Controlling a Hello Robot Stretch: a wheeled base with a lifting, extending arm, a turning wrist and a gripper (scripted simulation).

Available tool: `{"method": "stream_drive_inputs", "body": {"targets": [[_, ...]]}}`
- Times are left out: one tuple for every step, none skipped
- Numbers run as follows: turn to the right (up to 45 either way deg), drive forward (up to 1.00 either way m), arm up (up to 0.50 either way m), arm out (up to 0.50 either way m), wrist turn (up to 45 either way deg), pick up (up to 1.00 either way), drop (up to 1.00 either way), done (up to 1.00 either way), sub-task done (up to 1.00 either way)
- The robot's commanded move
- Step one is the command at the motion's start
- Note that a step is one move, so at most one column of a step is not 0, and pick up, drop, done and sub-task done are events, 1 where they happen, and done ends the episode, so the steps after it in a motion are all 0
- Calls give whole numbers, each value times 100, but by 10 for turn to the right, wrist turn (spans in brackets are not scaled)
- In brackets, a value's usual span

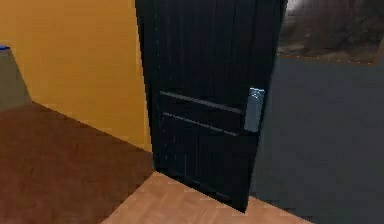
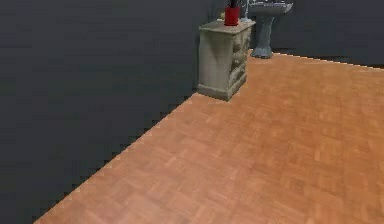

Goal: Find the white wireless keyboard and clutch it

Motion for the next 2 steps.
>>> {"method": "stream_drive_inputs", "body": {"targets": [[-450, 0, 0, 0, 0, 0, 0, 0, 0], [-120, 0, 0, 0, 0, 0, 0, 0, 0]]}}
